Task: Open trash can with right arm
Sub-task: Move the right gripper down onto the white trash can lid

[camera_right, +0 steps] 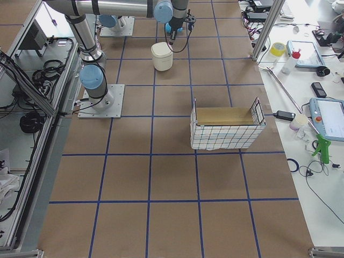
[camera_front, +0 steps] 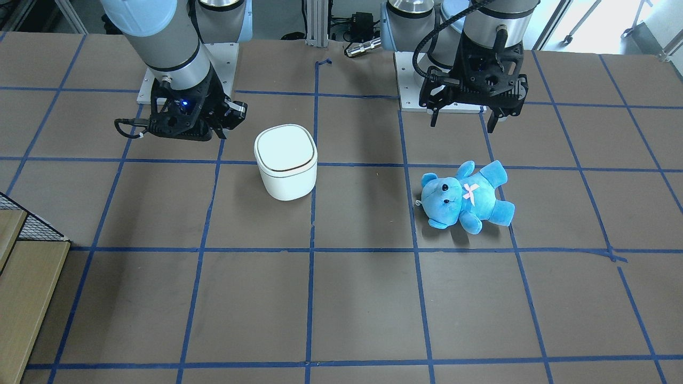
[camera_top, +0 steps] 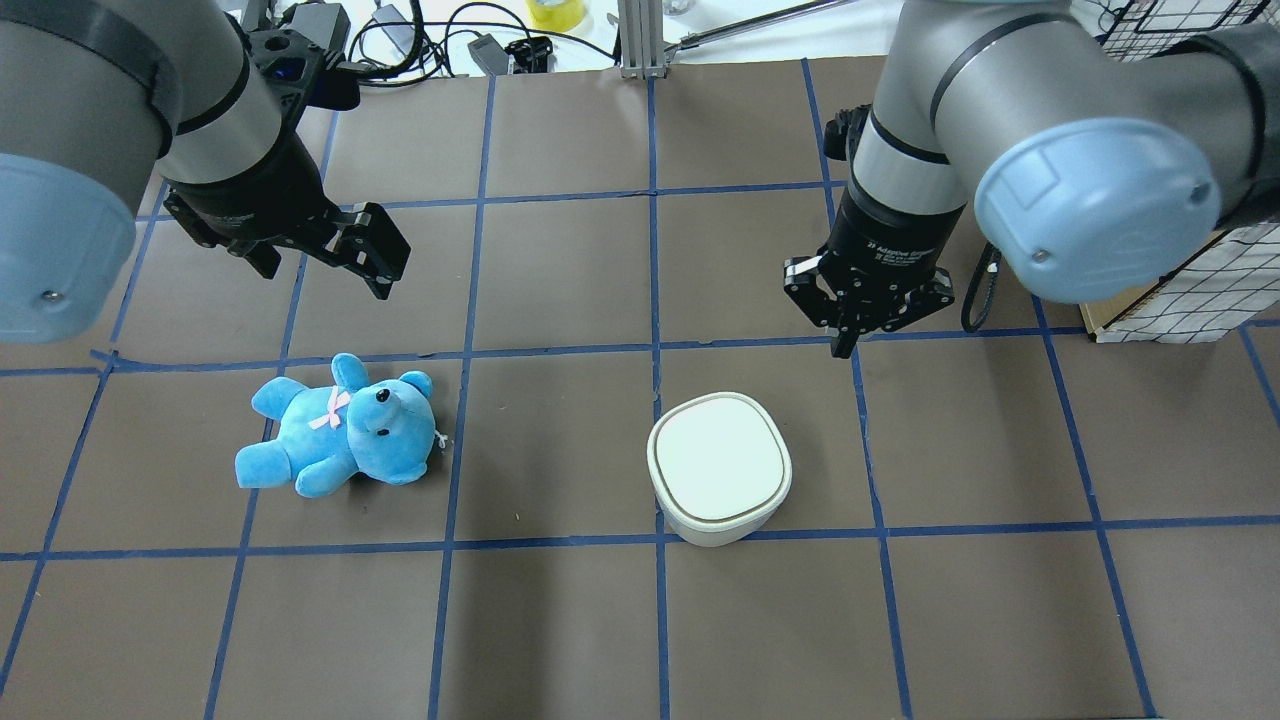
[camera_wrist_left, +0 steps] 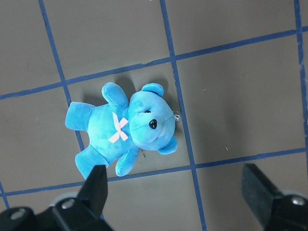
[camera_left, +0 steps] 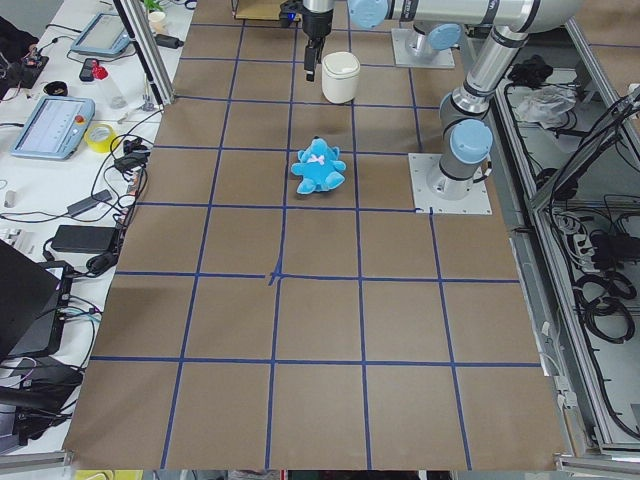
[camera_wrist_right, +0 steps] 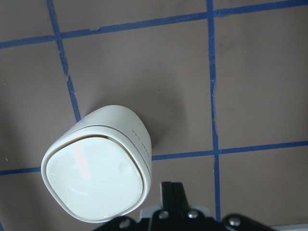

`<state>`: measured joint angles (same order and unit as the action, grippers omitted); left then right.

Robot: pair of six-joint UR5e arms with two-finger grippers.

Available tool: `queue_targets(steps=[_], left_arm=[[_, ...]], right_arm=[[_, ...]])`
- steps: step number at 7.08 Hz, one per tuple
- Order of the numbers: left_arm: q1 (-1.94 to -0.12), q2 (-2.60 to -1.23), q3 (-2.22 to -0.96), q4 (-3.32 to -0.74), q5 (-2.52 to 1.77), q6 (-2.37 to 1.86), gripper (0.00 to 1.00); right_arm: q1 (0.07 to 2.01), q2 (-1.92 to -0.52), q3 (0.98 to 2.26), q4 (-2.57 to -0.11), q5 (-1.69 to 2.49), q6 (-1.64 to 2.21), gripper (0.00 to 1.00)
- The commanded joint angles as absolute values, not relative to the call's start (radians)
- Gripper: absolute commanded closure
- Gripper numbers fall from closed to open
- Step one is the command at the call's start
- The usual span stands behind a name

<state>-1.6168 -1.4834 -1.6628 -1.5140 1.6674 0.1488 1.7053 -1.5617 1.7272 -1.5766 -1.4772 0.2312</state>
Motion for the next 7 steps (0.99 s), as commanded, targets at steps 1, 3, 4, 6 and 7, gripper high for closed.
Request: queue_targets(steps=[1,3,4,6,7], left_arm=[[-1.617,-1.483,-1.663,-1.514,1.667,0.149,0.00],[-1.617,-1.483,-1.663,-1.514,1.667,0.149,0.00],[-1.617,-1.483,-1.663,-1.514,1.667,0.149,0.00],[-1.617,-1.483,-1.663,-1.514,1.667,0.149,0.00],[-1.617,-1.483,-1.663,-1.514,1.667,0.149,0.00]], right_arm=[[1.764,-1.549,1.840,-1.717,-1.462,0.236,1.00],[1.770,-1.540,1.874,-1.743,-1.462,0.233,1.00],[1.784,-1.522,1.876,-1.752,-1.460,0.233,1.00],[1.802,-1.496,1.876,-1.764,-1.462,0.232,1.00],[1.804,-1.490,1.876,-1.766,-1.462,0.229,1.00]])
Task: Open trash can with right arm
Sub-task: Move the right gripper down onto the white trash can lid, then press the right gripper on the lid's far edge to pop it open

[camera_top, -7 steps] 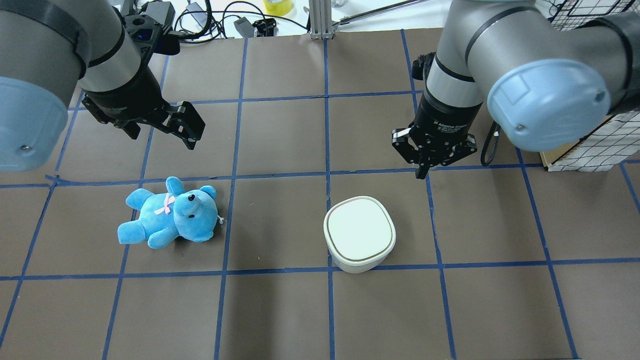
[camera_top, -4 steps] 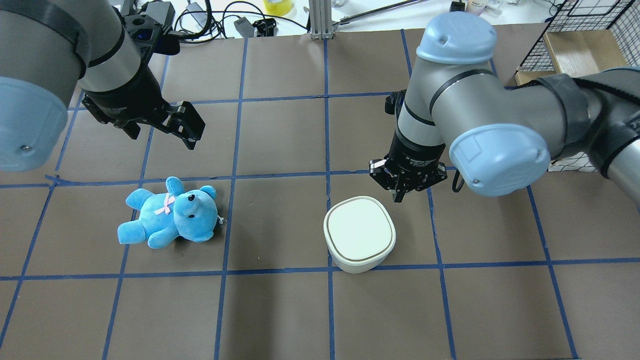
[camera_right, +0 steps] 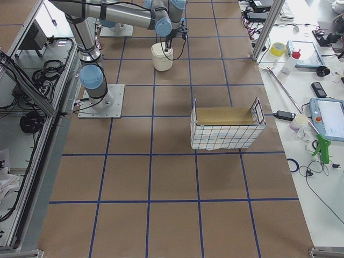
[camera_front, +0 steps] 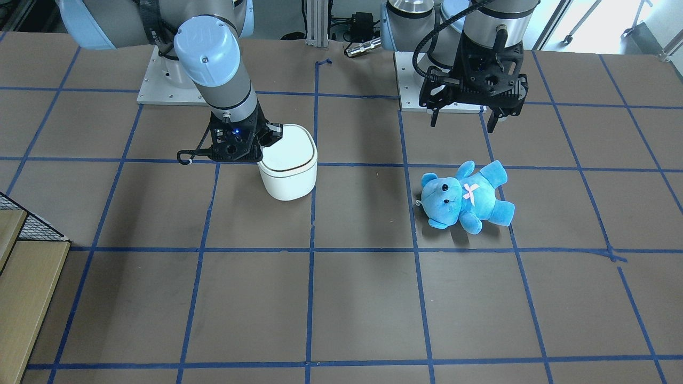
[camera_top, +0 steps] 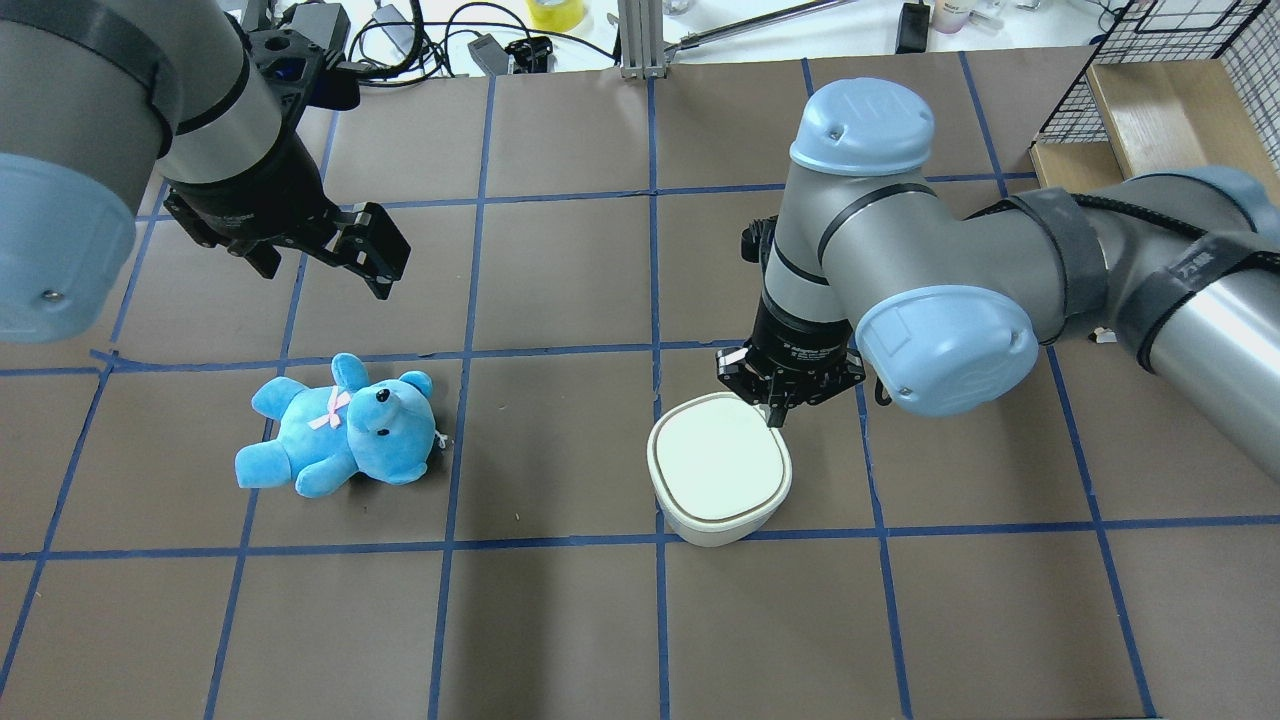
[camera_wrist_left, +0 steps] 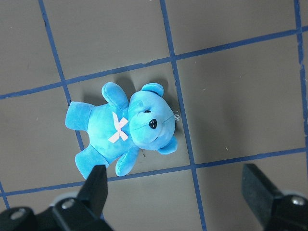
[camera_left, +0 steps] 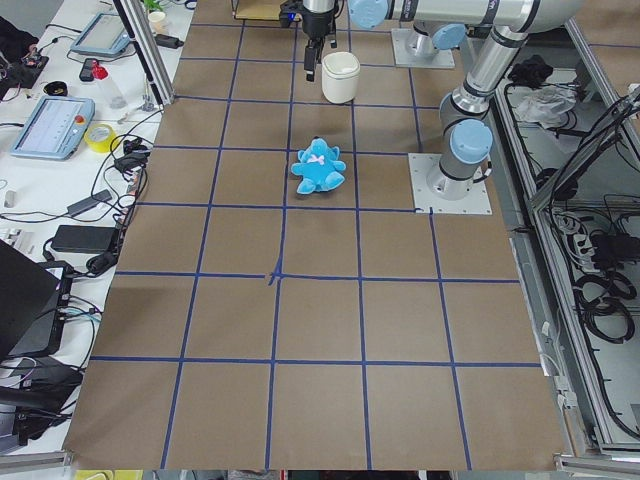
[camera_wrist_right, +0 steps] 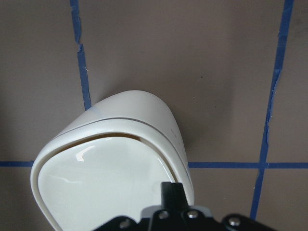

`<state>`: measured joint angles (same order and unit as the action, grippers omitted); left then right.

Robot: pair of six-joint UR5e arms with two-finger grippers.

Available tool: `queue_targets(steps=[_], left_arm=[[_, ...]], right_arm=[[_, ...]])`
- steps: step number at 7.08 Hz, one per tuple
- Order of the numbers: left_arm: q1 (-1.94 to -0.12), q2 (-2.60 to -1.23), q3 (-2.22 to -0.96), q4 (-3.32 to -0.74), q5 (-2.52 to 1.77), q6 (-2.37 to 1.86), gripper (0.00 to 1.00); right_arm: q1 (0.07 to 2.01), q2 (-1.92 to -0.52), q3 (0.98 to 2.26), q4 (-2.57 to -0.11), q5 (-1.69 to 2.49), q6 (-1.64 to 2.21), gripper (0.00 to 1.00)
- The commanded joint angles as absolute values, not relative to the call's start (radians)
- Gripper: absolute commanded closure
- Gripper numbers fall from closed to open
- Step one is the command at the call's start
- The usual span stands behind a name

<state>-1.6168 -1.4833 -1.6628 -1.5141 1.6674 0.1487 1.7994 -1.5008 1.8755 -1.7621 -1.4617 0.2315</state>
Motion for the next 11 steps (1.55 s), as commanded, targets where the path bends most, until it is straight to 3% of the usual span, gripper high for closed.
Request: queue_targets(steps=[1,11], left_arm=[[-1.617,-1.483,-1.663,-1.514,1.667,0.149,0.00],[-1.617,-1.483,-1.663,-1.514,1.667,0.149,0.00]], right_arm=[[1.807,-1.488,1.876,-1.764,-1.462,0.229,1.00],[1.807,-1.468,1.888,-1.764,-1.460,0.224,1.00]])
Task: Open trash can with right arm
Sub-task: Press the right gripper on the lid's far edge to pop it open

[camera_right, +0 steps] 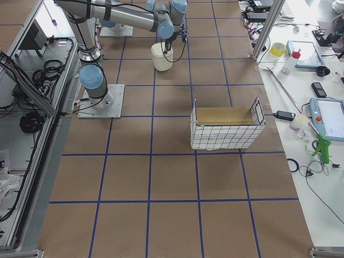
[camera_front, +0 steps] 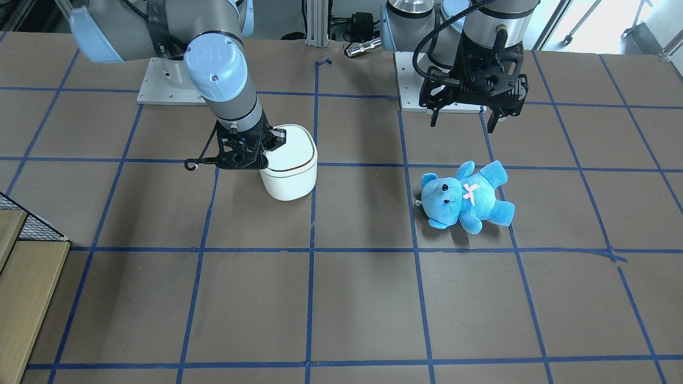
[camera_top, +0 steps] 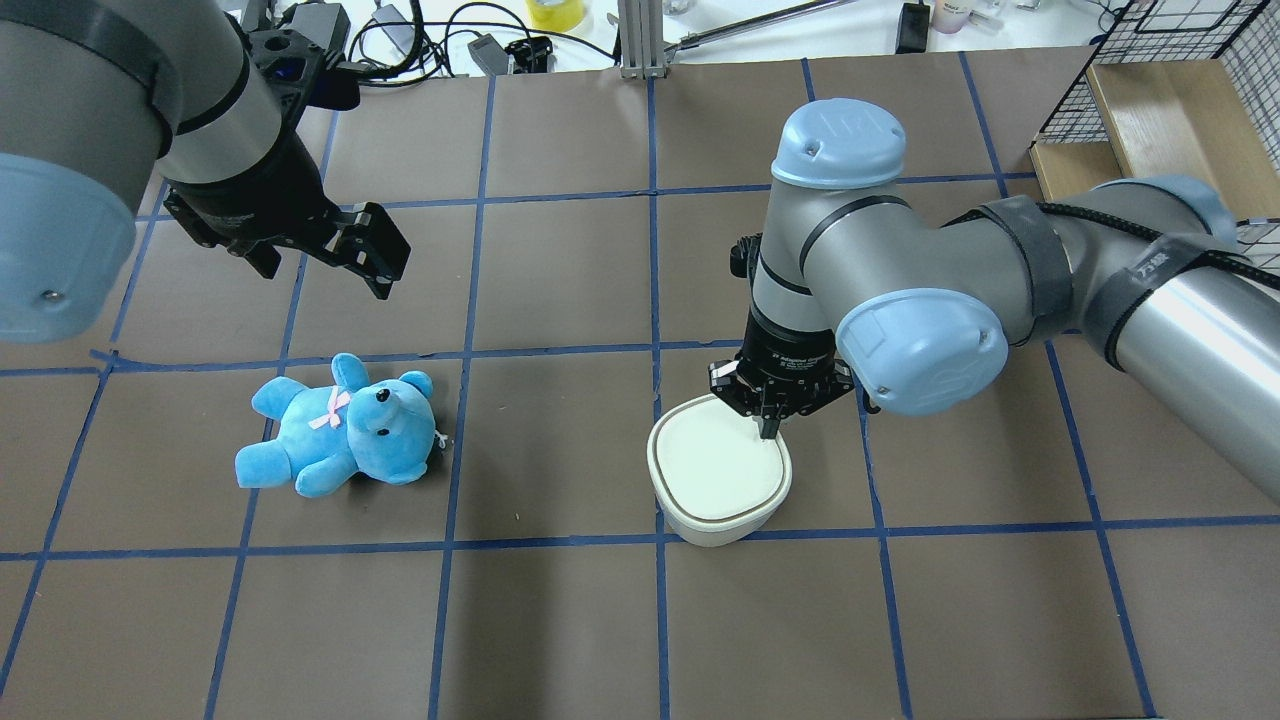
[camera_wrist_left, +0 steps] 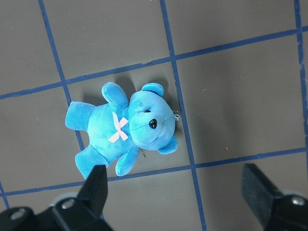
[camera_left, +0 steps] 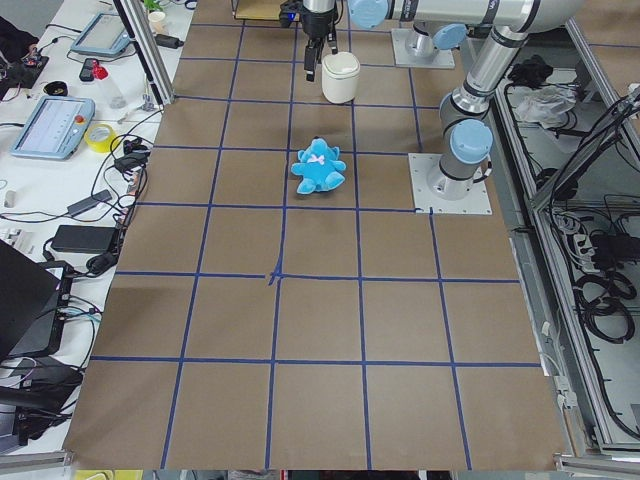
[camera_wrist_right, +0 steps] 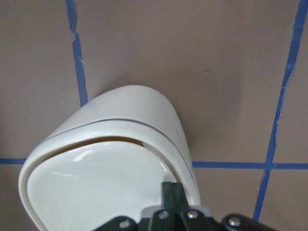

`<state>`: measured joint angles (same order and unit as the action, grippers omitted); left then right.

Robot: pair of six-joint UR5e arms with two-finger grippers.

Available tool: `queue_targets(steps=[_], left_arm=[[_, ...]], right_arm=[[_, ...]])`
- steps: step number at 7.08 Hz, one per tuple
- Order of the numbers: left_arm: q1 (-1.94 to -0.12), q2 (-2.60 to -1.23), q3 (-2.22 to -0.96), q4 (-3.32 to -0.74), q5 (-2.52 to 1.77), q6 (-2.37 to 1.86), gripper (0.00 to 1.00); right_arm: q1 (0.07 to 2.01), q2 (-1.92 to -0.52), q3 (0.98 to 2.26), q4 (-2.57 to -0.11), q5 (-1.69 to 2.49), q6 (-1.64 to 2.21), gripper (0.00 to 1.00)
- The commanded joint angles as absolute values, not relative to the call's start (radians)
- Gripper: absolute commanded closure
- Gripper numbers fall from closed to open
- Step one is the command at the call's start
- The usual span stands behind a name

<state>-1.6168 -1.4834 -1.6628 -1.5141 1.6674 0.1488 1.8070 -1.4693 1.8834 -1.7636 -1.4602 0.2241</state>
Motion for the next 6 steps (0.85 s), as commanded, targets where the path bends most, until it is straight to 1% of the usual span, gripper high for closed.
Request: queue_targets(steps=[1,5,6], left_arm=[[-1.617,-1.483,-1.663,-1.514,1.667,0.149,0.00],[-1.617,-1.483,-1.663,-1.514,1.667,0.149,0.00],[-1.617,-1.483,-1.663,-1.514,1.667,0.149,0.00]], right_arm=[[1.807,-1.467,1.888,-1.764,-1.460,0.222,1.00],[1.809,-1.456,1.893,-1.766,-1.460,0.224,1.00],[1.809,-1.459,1.878,-1.767,-1.459,0.236,1.00]])
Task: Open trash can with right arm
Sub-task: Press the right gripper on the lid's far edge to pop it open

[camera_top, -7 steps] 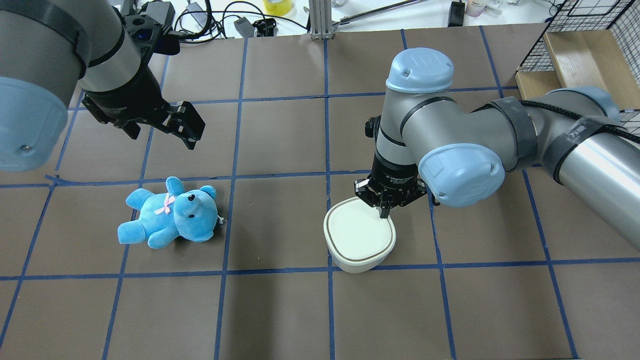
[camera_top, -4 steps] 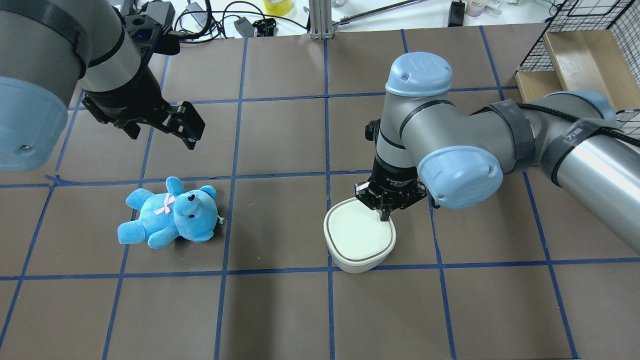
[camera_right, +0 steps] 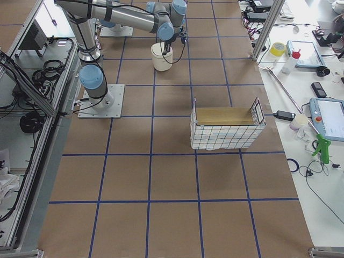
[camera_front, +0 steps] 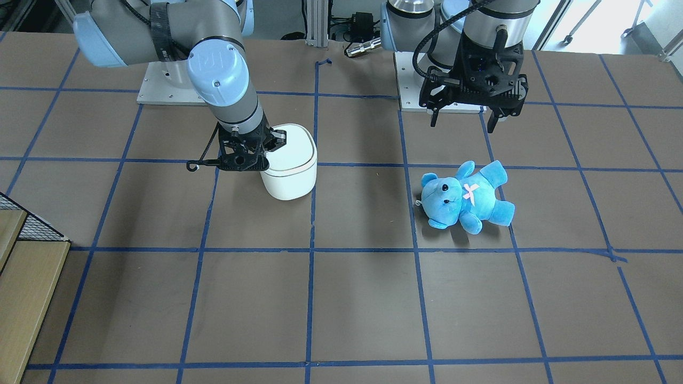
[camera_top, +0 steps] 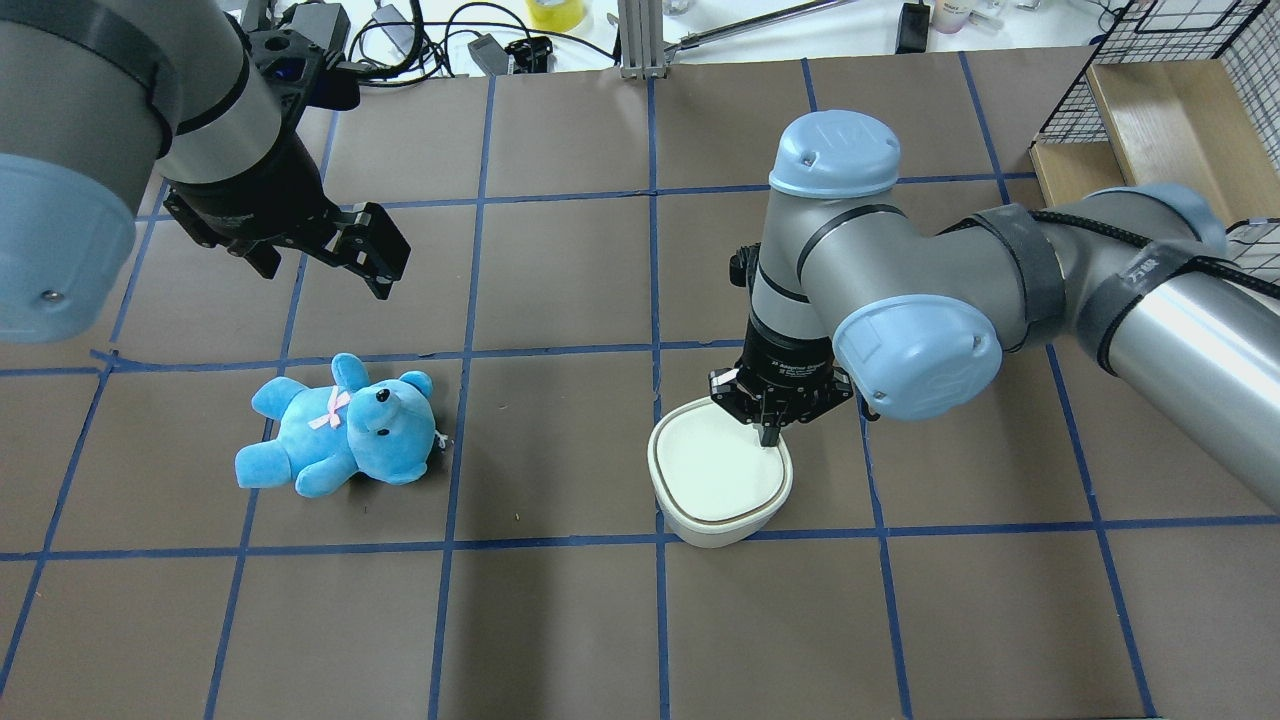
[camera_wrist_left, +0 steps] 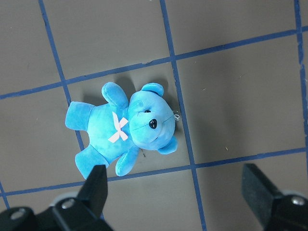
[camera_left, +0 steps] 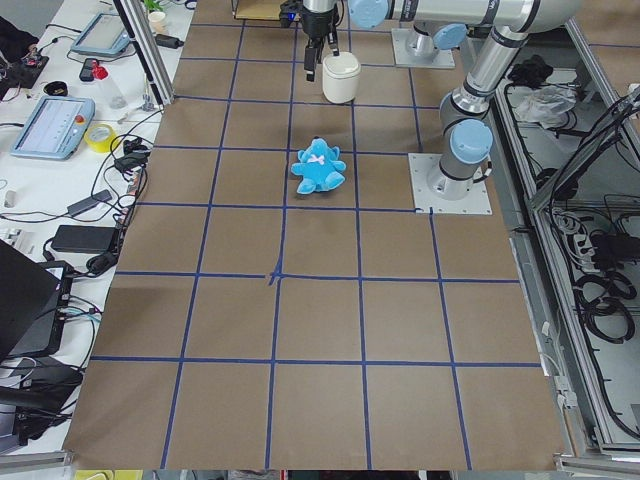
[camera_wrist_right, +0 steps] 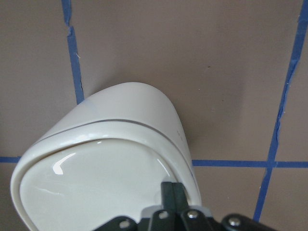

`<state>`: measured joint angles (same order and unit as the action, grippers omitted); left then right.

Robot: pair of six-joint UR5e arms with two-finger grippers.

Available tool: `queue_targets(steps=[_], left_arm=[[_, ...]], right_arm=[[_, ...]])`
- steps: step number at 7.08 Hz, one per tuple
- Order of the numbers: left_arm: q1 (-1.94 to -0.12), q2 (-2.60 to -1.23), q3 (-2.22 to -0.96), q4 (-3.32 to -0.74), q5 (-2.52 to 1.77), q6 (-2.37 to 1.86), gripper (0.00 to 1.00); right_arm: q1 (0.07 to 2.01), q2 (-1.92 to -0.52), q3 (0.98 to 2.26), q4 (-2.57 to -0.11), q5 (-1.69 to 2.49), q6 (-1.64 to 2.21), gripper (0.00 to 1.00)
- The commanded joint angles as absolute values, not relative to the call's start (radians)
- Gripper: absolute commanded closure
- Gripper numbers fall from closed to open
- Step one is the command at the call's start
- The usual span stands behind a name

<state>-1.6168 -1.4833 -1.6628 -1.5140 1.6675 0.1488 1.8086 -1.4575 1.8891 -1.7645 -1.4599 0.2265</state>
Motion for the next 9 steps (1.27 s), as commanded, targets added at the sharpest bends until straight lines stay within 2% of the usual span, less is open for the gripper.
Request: queue_targets(steps=[1,2,4,6,7,9], left_arm=[[-1.617,-1.483,-1.663,-1.514,1.667,0.149,0.00],[-1.617,-1.483,-1.663,-1.514,1.667,0.149,0.00],[-1.617,-1.483,-1.663,-1.514,1.667,0.149,0.00],[-1.617,-1.483,-1.663,-1.514,1.667,0.149,0.00],[-1.617,-1.483,-1.663,-1.514,1.667,0.149,0.00],[-1.617,-1.483,-1.663,-1.514,1.667,0.149,0.00]], right_arm=[[1.807,-1.472,1.865,-1.763,-1.457,0.250,1.00],[1.807,-1.485,1.840,-1.760,-1.457,0.331,0.97],[1.804,-1.503,1.778,-1.755,-1.466,0.360,0.30],[1.783,-1.509,1.705,-1.749,-1.556,0.347,0.05],[1.772,-1.512,1.685,-1.750,-1.595,0.335,0.00],[1.712,-1.538,1.683,-1.750,-1.595,0.182,0.00]])
